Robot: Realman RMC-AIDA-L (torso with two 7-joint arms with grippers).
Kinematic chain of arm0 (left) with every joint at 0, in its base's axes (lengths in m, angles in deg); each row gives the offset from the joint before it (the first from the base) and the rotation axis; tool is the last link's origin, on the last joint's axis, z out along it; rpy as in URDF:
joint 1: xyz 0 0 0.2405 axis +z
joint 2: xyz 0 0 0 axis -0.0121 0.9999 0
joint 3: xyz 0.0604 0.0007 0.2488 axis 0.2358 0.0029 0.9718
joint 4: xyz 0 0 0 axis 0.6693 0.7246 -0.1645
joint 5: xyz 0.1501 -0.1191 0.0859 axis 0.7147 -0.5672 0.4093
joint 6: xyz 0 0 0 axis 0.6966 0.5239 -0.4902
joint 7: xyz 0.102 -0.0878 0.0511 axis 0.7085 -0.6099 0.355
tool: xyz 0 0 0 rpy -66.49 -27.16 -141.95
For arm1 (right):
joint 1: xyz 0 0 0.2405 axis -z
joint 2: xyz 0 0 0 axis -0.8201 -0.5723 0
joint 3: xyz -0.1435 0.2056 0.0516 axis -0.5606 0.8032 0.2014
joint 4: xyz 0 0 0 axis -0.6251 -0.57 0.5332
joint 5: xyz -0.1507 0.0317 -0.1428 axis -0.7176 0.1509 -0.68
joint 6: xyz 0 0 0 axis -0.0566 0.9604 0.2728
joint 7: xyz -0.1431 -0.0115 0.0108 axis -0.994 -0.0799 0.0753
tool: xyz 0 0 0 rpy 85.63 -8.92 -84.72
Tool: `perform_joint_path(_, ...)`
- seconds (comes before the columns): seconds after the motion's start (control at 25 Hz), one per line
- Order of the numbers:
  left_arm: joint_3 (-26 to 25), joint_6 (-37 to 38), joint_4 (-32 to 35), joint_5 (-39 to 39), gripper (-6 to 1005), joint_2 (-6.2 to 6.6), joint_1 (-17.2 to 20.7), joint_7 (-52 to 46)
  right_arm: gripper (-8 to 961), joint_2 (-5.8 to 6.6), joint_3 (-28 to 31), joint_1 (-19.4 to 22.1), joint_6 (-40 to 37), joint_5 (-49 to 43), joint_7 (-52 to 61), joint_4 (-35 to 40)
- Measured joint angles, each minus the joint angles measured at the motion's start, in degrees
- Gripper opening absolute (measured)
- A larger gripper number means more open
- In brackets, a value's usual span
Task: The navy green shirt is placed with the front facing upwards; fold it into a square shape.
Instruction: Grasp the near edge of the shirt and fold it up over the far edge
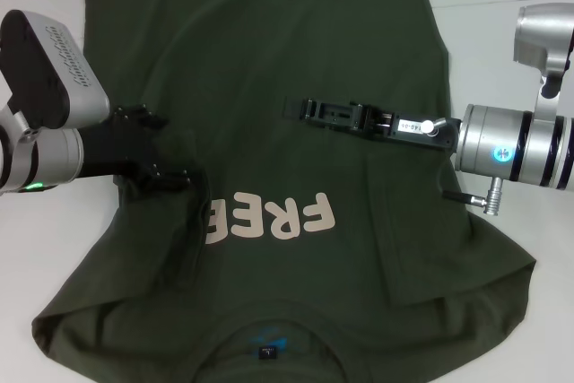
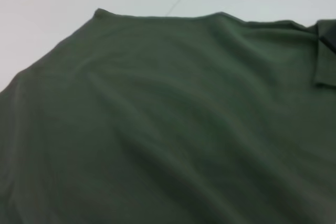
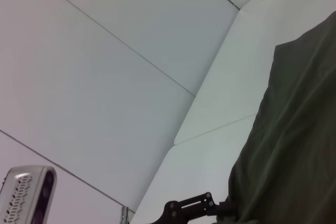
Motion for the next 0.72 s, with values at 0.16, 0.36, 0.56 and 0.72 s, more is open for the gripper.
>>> perform_joint_path(0.16, 0.4, -0.3, -0.2, 0.5, 876, 0.03, -0.1, 0.4, 875, 0.03, 0.0, 0.0, 0.0, 0.0, 0.0, 0.0)
perform_joint_path(0.36, 1.8, -0.7, -0.3, 0.5, 875, -0.01, -0.3, 0.7, 875, 0.03, 0.0, -0.2, -0.1, 0.0, 0.3, 0.0)
perform_joint_path(0.56, 3.8, -1.2, -0.3, 0.5, 875, -0.02, -0.7, 0.8, 876, 0.03, 0.0, -0.1, -0.1, 0.0, 0.6, 0.0)
perform_joint_path(0.72, 4.4, -1.4, -0.3, 0.5, 876, 0.03, -1.1, 0.9, 875, 0.03, 0.0, 0.0, -0.1, 0.0, 0.7, 0.0)
